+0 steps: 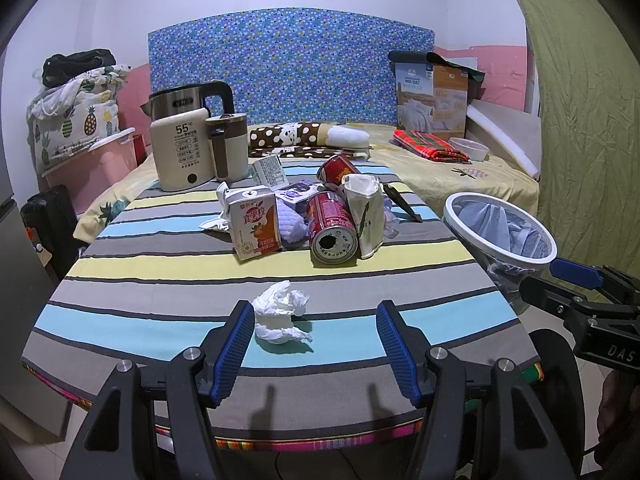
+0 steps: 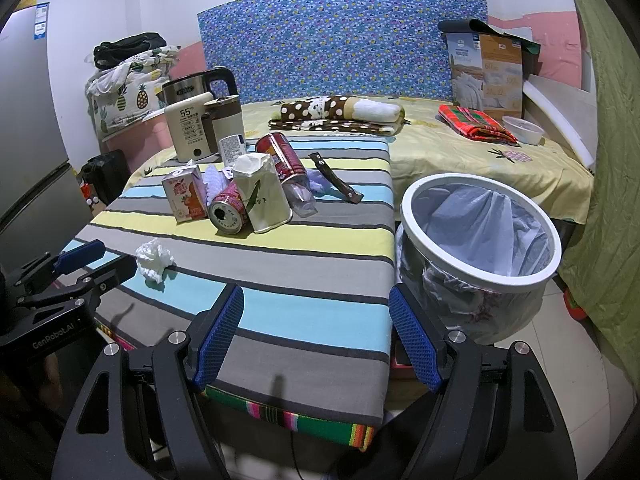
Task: Collect trash
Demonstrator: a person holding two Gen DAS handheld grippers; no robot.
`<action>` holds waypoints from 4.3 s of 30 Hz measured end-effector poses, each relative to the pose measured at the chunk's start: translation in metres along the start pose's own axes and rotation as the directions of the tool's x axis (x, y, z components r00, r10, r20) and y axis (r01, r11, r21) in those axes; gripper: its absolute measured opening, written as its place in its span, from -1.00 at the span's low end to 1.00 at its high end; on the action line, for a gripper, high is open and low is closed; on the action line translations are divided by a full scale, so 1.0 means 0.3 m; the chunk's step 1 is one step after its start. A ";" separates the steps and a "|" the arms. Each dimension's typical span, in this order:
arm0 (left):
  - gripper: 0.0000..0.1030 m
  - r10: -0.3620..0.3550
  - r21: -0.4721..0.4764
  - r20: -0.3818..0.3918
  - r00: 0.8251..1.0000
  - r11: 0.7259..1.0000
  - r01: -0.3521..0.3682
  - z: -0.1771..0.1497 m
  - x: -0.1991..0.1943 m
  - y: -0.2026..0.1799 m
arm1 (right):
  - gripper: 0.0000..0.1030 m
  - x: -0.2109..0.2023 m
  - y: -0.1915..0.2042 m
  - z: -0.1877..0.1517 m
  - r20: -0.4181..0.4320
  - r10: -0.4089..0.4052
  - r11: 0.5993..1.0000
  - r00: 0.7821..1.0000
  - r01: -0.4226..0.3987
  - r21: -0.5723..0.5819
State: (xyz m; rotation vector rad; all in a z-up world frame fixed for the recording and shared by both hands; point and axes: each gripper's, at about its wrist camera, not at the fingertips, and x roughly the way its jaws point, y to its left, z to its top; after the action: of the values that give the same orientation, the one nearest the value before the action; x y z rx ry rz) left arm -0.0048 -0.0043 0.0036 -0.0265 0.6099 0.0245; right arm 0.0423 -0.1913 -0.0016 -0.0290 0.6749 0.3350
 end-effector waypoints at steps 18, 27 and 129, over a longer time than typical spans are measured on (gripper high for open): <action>0.22 0.001 -0.008 -0.004 1.000 1.000 -0.001 -0.004 0.000 0.006 | 0.48 0.003 -0.003 -0.001 -0.002 0.005 1.000 1.000 -0.005 0.007; 0.22 -0.002 -0.011 -0.005 1.000 1.000 0.001 -0.004 -0.002 0.012 | 0.48 0.001 -0.009 -0.003 0.004 0.016 1.000 1.000 -0.016 0.022; -0.47 -0.379 0.133 -0.098 0.920 0.911 0.389 0.326 0.432 -0.472 | 0.01 0.117 -0.465 0.187 0.059 -0.121 0.969 0.991 0.105 0.222</action>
State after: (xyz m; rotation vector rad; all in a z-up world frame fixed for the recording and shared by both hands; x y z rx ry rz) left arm 0.1618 -0.1407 0.0118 -0.0010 0.6676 -0.4077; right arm 0.1456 -0.3054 0.0093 0.1527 0.6322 0.1497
